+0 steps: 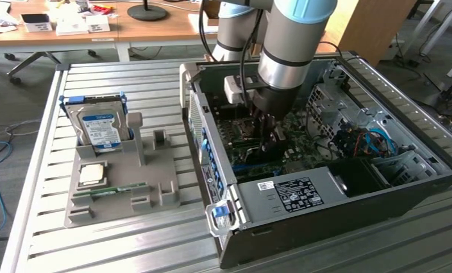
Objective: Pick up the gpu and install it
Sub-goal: 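Insert the gpu into the slot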
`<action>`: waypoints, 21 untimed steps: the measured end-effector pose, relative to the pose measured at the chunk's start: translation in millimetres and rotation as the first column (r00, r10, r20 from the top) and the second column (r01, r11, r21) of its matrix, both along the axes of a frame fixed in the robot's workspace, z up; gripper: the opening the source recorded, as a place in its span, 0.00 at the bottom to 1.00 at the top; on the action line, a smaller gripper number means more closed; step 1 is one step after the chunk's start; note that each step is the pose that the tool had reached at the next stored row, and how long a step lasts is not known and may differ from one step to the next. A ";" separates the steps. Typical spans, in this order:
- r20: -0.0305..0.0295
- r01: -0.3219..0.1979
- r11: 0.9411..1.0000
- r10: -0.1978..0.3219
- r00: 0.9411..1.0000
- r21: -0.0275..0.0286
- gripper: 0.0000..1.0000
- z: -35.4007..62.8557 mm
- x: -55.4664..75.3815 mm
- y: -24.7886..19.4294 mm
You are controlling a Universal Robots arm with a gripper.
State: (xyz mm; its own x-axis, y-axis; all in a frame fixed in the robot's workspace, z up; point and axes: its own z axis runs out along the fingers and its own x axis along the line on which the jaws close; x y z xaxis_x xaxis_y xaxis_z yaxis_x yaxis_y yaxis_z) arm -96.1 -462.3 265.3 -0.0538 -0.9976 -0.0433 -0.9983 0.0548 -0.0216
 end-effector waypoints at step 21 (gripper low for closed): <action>0.000 0.000 1.000 0.000 1.000 0.000 0.52 -8.4 -0.3 0.1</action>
